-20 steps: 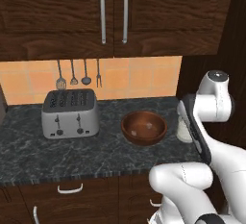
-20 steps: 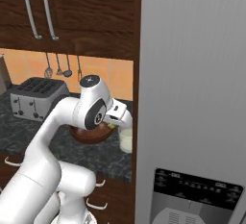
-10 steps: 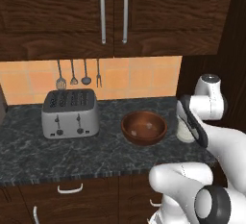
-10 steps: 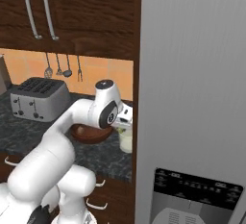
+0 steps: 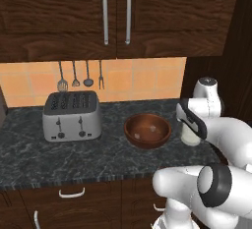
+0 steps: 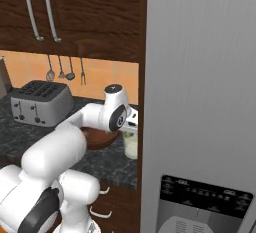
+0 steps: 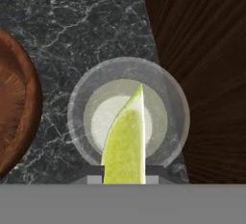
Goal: Grab a lemon wedge from the fridge and one ice cube from the ice bowl, and put them in the glass of lemonade.
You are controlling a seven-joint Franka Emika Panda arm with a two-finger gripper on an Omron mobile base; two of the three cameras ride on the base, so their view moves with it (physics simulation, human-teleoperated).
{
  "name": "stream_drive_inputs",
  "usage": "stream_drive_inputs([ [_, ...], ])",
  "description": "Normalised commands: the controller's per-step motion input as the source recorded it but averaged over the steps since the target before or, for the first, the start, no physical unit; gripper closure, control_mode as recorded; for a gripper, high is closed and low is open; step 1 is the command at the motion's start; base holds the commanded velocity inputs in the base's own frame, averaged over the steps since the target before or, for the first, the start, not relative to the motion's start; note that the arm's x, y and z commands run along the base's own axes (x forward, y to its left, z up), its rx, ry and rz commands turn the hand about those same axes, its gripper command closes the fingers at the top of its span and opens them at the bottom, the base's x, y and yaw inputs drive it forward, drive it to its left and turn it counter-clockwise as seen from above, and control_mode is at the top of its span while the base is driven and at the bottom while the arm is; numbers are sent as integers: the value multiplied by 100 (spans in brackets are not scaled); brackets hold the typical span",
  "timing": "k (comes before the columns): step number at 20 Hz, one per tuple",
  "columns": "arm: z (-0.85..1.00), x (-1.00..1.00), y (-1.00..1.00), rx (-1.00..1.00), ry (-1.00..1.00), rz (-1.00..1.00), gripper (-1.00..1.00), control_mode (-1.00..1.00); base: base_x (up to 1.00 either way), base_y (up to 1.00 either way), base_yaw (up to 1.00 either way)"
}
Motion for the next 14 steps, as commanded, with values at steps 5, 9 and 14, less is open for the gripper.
stream_drive_inputs([
  [5,-10,17,-13,0,-1,0,100,-100,0,0,0],
  [9,-21,7,-2,-1,0,1,100,-100,0,0,0],
  [14,-6,19,0,0,0,0,-100,-100,0,0,0],
])
